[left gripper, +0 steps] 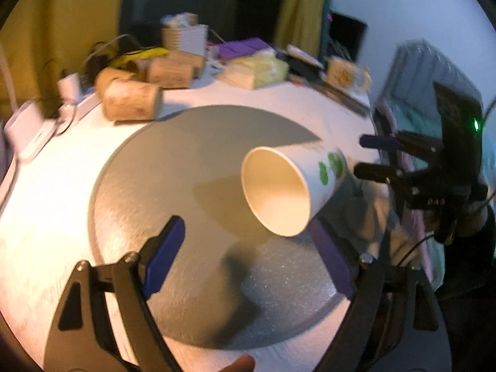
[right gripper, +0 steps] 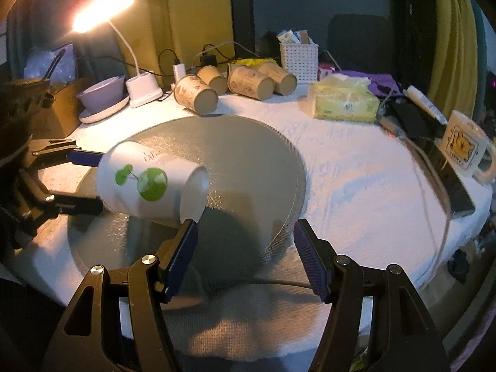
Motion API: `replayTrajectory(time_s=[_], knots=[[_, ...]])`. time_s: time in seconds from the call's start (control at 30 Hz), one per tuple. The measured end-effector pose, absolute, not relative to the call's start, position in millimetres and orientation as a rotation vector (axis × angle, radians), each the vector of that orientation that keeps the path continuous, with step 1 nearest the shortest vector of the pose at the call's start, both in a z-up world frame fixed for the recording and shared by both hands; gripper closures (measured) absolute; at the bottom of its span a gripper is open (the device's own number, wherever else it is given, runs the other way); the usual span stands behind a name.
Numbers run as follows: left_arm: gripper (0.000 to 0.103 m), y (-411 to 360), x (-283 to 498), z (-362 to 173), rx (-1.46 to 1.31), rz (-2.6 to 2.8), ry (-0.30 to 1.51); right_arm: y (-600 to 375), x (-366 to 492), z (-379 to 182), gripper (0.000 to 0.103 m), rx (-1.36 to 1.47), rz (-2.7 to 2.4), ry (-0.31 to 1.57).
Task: Flip cup upright
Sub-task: 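Lift the white cup with the right gripper and rotate it mouth-up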
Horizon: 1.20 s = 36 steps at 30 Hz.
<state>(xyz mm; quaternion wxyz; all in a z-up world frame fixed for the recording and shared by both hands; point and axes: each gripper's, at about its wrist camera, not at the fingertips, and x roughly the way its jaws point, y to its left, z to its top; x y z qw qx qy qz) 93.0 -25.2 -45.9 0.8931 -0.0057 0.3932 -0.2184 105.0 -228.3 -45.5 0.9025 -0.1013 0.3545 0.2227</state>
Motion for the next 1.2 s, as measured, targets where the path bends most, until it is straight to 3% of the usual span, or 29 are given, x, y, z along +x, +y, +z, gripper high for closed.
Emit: replayTrajectory(time_s=[0.13, 0.57, 1.2], knots=[[0.018, -9, 88, -43, -0.104, -0.406, 0.783, -216, 99, -26, 0.026, -0.325, 0.507, 0.705], [0.018, 46, 80, -45, -0.301, -0.334, 0.696, -131, 106, -19, 0.026, -0.693, 0.741, 0.776], [0.018, 60, 71, -55, -0.295, -0.238, 0.732, -52, 143, -56, 0.026, -1.102, 0.817, 1.070]])
